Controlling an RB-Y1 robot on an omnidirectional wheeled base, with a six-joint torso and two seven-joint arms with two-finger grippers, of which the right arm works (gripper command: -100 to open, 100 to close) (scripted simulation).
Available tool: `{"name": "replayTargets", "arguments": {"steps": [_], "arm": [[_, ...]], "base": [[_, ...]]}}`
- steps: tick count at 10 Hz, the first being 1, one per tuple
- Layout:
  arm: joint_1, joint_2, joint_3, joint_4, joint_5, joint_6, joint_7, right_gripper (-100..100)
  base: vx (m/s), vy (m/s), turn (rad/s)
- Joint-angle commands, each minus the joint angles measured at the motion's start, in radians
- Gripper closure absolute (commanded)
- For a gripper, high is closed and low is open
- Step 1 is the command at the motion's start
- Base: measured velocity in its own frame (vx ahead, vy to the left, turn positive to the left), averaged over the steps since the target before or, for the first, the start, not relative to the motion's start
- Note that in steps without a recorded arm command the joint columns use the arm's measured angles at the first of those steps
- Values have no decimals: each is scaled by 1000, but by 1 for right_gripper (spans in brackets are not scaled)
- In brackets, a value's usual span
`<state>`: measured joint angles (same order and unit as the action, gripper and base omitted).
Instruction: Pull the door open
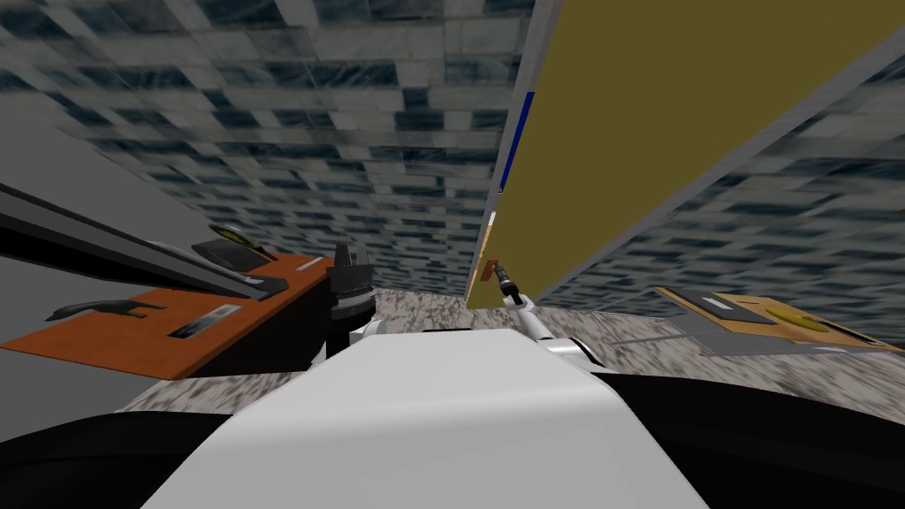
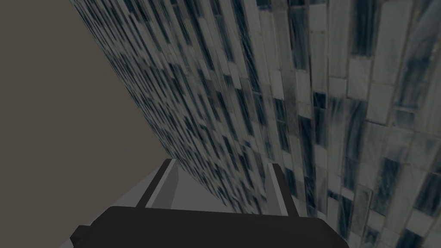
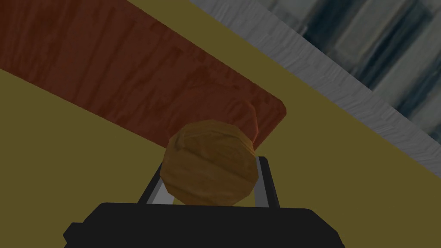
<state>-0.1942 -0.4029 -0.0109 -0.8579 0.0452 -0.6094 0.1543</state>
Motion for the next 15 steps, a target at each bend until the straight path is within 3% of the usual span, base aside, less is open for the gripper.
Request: {"name": "replayTargets", "arguments": {"steps": [1,5,8,10,13,15], "arm": [[-3,-1,-4,3,-12,0,-34,100],[-11,15,0,0,-64,17,-142,100],[-14,20,1,-2,-81,23,-199,100],[-20,32,3,-4,-117,34,-264,100],[-22,37,5,-5,-135,40,-324,100],[-28,48,7,-7,-171,52,-388,100]], "base": [[-43,-49,48],[-43,-39,64],[-43,-34,43],[-47,-38,78],[-41,-36,46],[-53,-38,79]]}}
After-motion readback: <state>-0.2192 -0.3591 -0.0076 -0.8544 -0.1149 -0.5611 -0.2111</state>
